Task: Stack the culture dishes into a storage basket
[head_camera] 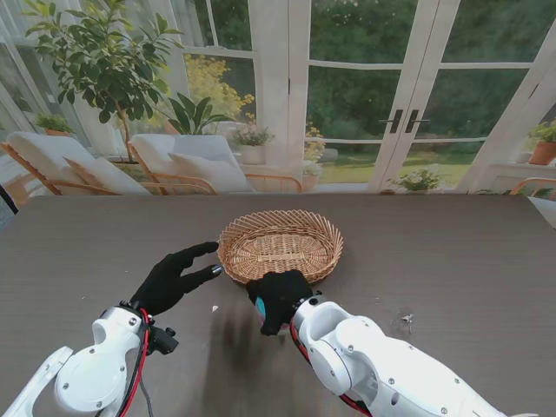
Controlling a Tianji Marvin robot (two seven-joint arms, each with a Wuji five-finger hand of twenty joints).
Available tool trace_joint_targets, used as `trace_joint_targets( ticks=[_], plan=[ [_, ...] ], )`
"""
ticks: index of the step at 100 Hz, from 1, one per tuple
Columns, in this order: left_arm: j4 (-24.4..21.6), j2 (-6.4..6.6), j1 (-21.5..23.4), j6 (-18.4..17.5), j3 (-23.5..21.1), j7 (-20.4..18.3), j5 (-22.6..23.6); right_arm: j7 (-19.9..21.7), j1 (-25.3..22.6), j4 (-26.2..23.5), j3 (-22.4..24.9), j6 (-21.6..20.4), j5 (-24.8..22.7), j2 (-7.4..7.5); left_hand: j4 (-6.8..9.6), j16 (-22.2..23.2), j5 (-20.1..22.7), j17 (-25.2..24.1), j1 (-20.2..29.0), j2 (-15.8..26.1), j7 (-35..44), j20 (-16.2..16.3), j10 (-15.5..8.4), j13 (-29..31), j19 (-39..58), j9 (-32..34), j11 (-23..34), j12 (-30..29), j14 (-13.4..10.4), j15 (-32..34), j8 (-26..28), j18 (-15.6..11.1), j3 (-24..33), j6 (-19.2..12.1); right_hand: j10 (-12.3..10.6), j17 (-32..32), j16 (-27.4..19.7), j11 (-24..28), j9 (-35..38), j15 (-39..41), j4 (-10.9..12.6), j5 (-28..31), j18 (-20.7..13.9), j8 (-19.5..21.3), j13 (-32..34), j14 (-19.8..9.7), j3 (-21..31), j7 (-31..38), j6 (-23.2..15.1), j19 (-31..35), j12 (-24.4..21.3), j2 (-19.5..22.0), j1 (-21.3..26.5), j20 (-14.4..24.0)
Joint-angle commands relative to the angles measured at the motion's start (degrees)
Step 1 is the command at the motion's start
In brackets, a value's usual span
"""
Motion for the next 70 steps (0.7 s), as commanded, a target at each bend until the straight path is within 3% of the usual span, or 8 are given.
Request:
trace_joint_targets(
  ticks=[1,70],
  plan=[
    [-0.3,-0.24,0.4,0.5,-0.2,-1.2,0.0,0.9,1.7,0.4,-0.3,0.6,0.4,-1.02,0.13,0.6,0.1,0.1,1.7,2.4,0.1,0.2,0.1,-1.6,-1.5,-0.2,-0.7,-0.4,0.5,-0.6,0.0,1.0,-1.3,-0.7,-4.2,19.5,1.2,5.8,4.7,5.8,3.0,4.5,-6.9,0.6,10.4,-16.5,11.9,8.4,0.0,2.1,4.3,5.2,17.4,0.3],
    [-0.3,-0.27,0.7,3.2,-0.2,-0.9,1.5,-2.9,17.5,14.6,-9.8,5.9,12.1,-7.34,0.13,0.6,0.3,-0.1,1.7,2.4,0.1,0.2,0.0,-1.8,-1.5,-0.3,-0.7,-0.4,0.5,-0.7,0.0,0.9,-1.3,-0.6,-4.1,19.3,1.0,5.4,4.5,5.3,3.0,4.5,-6.7,0.6,9.5,-15.9,11.4,8.1,0.0,1.7,4.1,5.2,17.1,0.5]
  ],
)
